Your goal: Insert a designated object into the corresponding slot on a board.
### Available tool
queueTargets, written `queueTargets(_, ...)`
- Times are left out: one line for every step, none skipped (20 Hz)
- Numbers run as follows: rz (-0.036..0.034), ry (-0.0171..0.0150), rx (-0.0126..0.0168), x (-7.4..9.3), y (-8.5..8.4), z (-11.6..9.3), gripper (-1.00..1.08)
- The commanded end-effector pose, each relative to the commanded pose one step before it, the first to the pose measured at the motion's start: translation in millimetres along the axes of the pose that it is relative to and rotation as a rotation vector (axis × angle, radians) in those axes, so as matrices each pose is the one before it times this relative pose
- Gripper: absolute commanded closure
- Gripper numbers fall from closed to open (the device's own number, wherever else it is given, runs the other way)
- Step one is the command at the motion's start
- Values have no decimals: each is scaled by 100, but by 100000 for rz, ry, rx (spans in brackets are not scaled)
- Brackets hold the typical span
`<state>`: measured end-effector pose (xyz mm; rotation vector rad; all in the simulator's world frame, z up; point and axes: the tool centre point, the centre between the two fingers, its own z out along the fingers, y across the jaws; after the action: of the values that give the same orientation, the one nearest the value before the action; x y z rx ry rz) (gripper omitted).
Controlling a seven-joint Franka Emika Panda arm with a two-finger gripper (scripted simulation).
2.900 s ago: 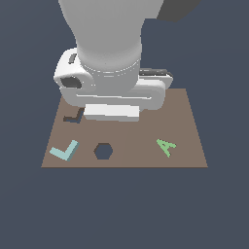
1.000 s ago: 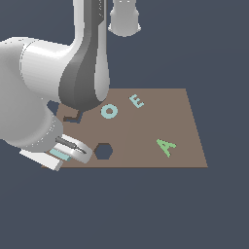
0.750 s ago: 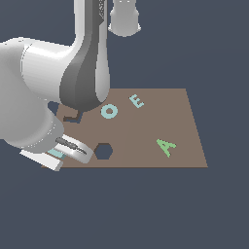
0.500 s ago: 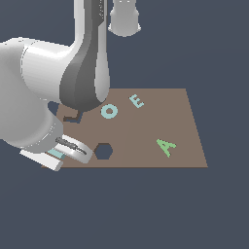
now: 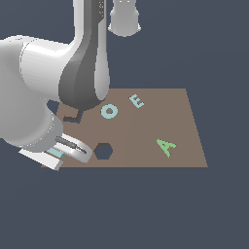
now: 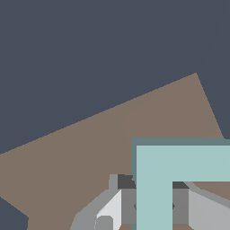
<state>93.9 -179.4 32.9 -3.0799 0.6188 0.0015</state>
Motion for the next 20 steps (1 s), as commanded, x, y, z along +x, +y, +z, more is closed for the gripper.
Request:
queueTargets(-337,29,4,-158,5,-28,108)
queueTargets(-224,0,0,-114,9,-7,108)
queueTargets(-263,1,0,-136,13,-8,108)
queueTargets(-309,1,0,-158,14,-9,108)
queueTargets(-352,1,0,-181,17,-11,108)
queueTargets(-403,1,0,-205,16,-12,108)
queueTargets(-448,1,0,-229,21,-14,108)
queueTargets(-498,1,-1,-254,23,-15,108)
queueTargets(-550,1,-1,-280,25,-17,108)
queueTargets(-606,2,-1,-308,27,-18,108)
queueTargets(-662,2,-1,-336,30,-20,108)
queueTargets(-719,2,-1,-365,34,-22,108)
queueTargets(-783,2,-1,-396,36,-24,108)
queueTargets(-847,3,-1,-428,40,-26,108)
queueTargets(-915,3,-1,-461,43,-28,108)
queueTargets(-985,3,-1,-496,47,-30,108)
queueTargets(-1060,4,-2,-532,51,-32,108)
queueTargets(-1124,4,-2,-563,55,-34,108)
queueTargets(-1109,4,-2,-554,55,-33,108)
queueTargets(-1076,4,-2,-537,55,-32,108)
